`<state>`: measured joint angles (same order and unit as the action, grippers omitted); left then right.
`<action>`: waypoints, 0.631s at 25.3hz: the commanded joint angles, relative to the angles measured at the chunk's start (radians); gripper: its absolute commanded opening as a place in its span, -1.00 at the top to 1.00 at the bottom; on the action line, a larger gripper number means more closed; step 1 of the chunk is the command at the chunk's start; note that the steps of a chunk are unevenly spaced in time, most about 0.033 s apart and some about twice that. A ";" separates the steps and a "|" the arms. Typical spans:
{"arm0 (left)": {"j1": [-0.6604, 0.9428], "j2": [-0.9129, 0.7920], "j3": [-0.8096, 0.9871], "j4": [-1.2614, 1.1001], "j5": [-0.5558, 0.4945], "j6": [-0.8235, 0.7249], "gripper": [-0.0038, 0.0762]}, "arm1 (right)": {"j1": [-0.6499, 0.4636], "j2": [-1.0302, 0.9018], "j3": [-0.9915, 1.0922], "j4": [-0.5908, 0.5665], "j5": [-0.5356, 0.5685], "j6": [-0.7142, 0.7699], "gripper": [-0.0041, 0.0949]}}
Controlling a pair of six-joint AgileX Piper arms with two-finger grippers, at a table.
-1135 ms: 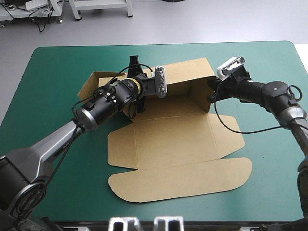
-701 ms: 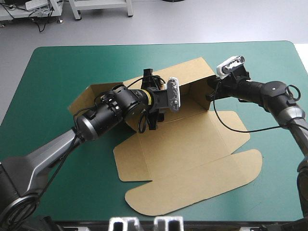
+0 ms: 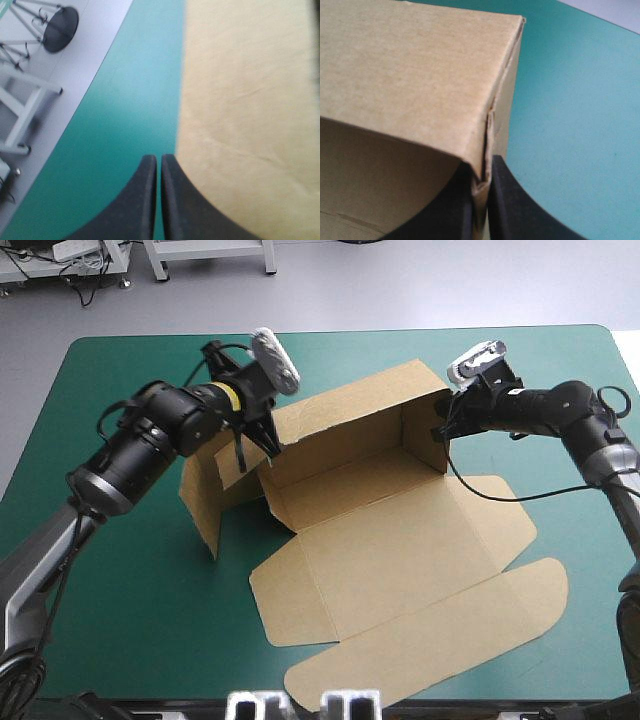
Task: Fold the box
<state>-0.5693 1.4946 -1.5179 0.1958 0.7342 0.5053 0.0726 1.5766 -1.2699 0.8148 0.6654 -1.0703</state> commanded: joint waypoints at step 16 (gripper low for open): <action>0.583 -0.038 -0.127 -0.719 0.400 0.098 0.88 | -0.002 0.131 -0.442 -0.494 0.581 0.556 0.95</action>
<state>0.0119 1.4905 -1.6101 -0.4681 1.1684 0.6019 0.0726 1.6944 -1.6635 0.3371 1.2090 -0.5614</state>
